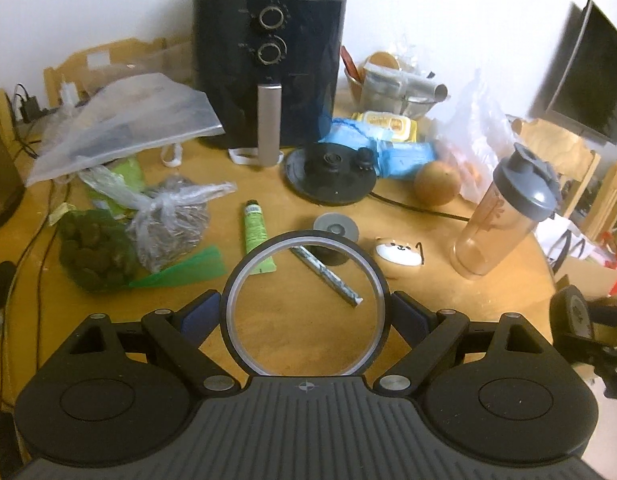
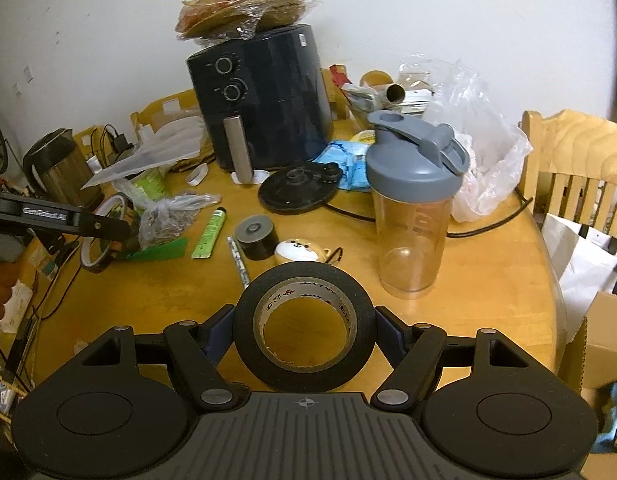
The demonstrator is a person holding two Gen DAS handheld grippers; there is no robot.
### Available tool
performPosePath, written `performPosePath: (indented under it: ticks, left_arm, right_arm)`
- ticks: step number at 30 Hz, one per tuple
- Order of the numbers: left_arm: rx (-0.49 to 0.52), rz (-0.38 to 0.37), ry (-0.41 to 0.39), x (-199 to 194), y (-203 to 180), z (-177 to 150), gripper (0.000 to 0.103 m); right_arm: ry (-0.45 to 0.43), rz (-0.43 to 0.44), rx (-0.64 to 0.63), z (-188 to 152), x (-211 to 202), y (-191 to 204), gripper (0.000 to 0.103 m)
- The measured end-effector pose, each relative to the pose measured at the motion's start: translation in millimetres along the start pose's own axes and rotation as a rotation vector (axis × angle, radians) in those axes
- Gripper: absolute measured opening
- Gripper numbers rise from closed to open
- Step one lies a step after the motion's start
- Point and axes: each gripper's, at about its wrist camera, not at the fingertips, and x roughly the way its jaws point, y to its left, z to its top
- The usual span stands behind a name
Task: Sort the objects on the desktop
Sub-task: 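Drop the tape ring into the box with the left tool while the right tool carries the tape roll over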
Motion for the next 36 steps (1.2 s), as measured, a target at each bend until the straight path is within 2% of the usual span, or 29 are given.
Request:
performPosePath:
  ticks: [9, 17, 22, 23, 36]
  left_arm:
    - [-0.056, 0.040, -0.024, -27.6, 3.6, -30.6, 0.091]
    - [-0.079, 0.052, 0.005, -34.5, 2.4, -59.7, 0.091]
    - [-0.090, 0.023, 0.037, -32.6, 0.6, -76.9, 0.091]
    - [-0.109, 0.040, 0.037, -31.8, -0.5, -79.9, 0.092]
    - [-0.052, 0.015, 0.076, -18.6, -15.3, -98.1, 0.094]
  right_arm:
    - [0.005, 0.071, -0.090, 6.1, -4.0, 28.8, 0.075]
    - [0.027, 0.146, -0.141, 2.3, 0.5, 48.5, 0.075]
    - [0.055, 0.176, -0.159, -4.7, 4.6, 57.3, 0.075]
    - [0.062, 0.180, -0.161, -6.5, 5.3, 58.7, 0.075]
    - [0.114, 0.205, -0.176, -23.4, 2.4, 65.7, 0.075]
